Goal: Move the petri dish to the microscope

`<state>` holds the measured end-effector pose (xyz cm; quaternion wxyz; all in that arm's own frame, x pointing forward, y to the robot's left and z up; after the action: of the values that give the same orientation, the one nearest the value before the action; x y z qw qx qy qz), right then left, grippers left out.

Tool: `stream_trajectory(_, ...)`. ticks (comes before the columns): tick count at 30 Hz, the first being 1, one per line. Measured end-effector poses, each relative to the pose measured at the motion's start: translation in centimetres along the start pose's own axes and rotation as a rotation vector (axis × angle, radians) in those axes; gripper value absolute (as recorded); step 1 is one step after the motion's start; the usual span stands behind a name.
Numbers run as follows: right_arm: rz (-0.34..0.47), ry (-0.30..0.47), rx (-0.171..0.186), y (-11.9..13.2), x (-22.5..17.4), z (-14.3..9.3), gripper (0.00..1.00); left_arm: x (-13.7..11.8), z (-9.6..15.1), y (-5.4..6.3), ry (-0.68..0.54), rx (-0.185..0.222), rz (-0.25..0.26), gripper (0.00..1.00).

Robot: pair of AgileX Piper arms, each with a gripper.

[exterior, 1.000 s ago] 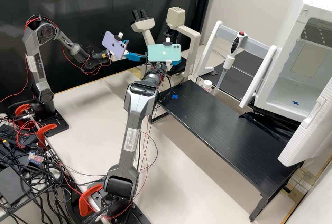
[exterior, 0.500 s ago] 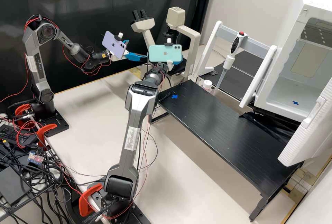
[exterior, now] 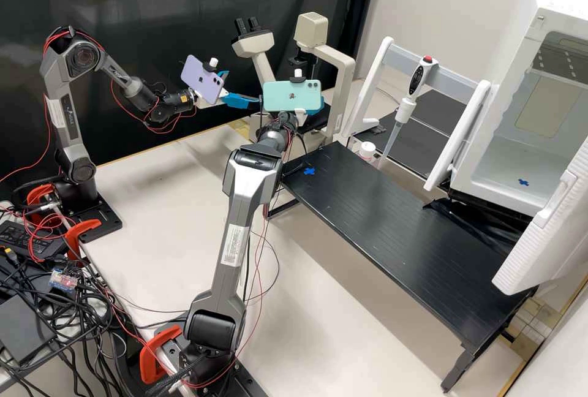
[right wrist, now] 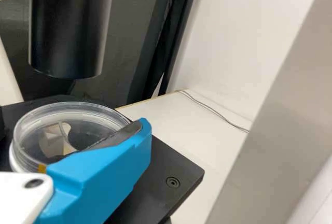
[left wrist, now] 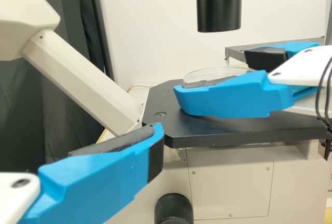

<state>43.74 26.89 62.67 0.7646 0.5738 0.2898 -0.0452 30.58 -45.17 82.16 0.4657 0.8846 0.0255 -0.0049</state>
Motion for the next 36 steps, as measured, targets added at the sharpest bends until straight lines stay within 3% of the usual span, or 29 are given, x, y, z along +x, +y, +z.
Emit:
stream_trajectory(4,-0.005,0.001,0.006,-0.1,0.0,0.1,1.0,0.0,0.0,0.0,0.0,0.0,0.0,1.0)
stream_trajectory(8,-0.022,-0.013,0.031,-0.8,-0.2,0.9,1.0,0.0,0.0,0.0,0.0,0.0,0.0,1.0)
stream_trajectory(9,-0.021,-0.015,0.054,-0.9,-0.5,1.1,1.0,0.0,0.0,0.0,0.0,0.0,0.0,1.0)
stream_trajectory(13,-0.014,-0.011,0.066,-0.4,-2.0,1.3,1.0,0.0,0.0,0.0,0.0,0.0,0.0,1.0)
stream_trajectory(21,0.014,0.031,0.062,-0.2,-5.9,1.2,1.0,0.0,0.0,0.0,0.0,0.0,0.0,1.0)
stream_trajectory(28,-0.004,0.06,0.012,-2.0,-11.0,2.1,1.0,0.0,0.0,0.0,0.0,0.0,0.0,1.0)
stream_trajectory(32,0.047,0.106,-0.017,-2.4,-14.2,3.0,1.0,0.0,0.0,0.0,0.0,0.0,0.0,1.0)
stream_trajectory(36,0.102,0.106,-0.007,-2.2,-16.7,4.3,1.0,0.0,0.0,0.0,0.0,0.0,0.0,1.0)
